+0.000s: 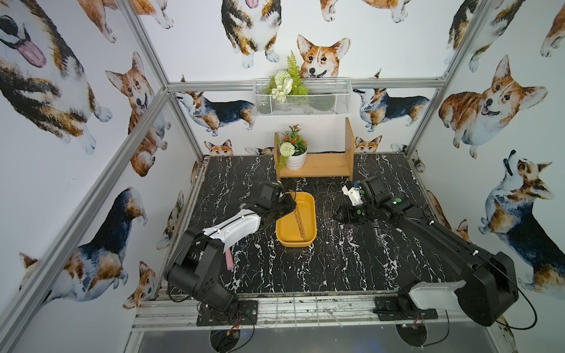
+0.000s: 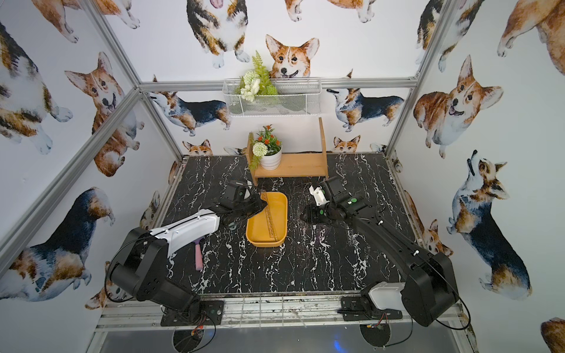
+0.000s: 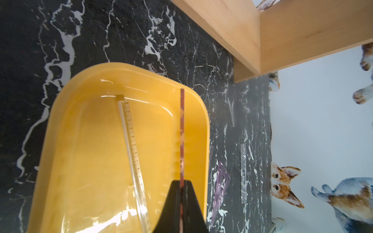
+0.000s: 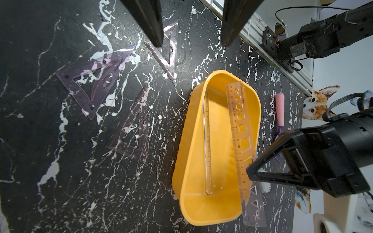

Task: Put the scattered rulers into the storage box
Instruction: Place the ruler in the storage box, then pick up the ruler from the center of the board.

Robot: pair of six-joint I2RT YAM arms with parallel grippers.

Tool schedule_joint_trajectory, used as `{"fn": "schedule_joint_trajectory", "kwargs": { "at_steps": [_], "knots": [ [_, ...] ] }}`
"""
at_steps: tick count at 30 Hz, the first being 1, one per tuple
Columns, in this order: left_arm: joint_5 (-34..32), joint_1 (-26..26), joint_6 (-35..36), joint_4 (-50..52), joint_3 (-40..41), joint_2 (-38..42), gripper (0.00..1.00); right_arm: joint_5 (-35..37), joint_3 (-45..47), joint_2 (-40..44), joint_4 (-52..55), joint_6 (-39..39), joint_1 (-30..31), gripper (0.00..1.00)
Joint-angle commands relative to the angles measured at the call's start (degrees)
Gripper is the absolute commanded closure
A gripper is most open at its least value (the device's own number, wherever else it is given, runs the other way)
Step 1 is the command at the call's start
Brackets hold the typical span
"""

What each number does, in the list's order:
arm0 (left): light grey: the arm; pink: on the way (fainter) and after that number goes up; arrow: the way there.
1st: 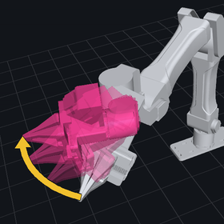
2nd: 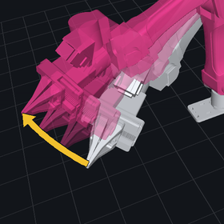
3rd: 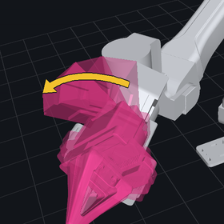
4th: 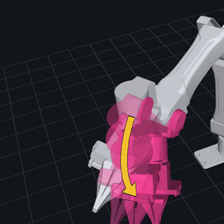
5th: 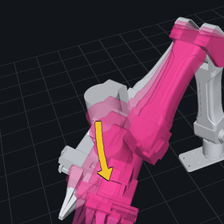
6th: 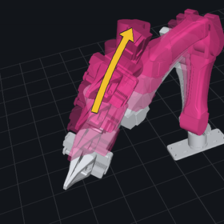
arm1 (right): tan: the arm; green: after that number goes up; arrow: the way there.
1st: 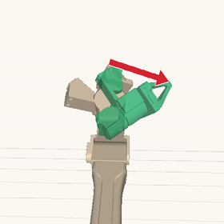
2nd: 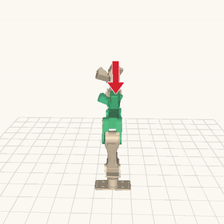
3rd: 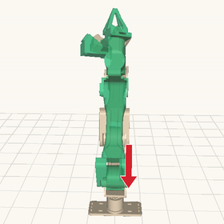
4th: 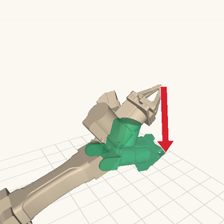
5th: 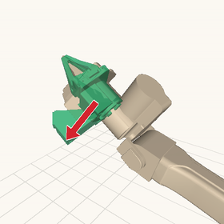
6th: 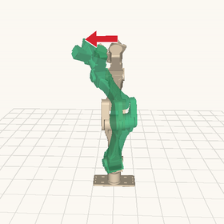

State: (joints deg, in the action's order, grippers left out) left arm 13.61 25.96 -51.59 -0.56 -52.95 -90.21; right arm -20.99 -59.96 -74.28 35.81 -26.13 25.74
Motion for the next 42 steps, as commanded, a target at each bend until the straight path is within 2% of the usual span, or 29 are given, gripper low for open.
{"fn": "schedule_joint_trajectory", "kwargs": {
  "at_steps": [1,10,14,19,29,35,42],
  "knots": [
    [-2.45,0.20,0.91,0.52,-0.92,-1.49,1.00,1.44,0.68,0.45,0.84,0.98,-0.03,0.49],
    [-5.58,0.39,0.84,2.23,-2.67,-3.65,0.99,7.46,2.47,0.47,3.36,1.43,0.02,0.50],
    [-6.42,0.67,1.37,3.25,-3.12,-3.23,0.80,9.00,3.49,0.79,3.66,1.33,0.12,0.51],
    [-7.45,0.86,2.26,4.64,-3.54,-1.10,0.64,10.13,4.63,0.70,3.64,0.90,0.95,0.52],
    [-8.85,1.98,5.26,8.70,-4.88,5.05,0.62,14.34,5.92,-0.41,2.86,-0.11,1.76,0.56],
    [-9.20,3.80,7.07,11.10,-5.50,7.83,0.61,14.84,5.47,-2.01,2.86,1.23,-0.90,0.57],
    [-8.78,7.40,7.17,11.59,-5.83,9.18,0.61,14.77,6.18,-1.97,2.42,3.28,-8.22,0.46]
  ]
}}
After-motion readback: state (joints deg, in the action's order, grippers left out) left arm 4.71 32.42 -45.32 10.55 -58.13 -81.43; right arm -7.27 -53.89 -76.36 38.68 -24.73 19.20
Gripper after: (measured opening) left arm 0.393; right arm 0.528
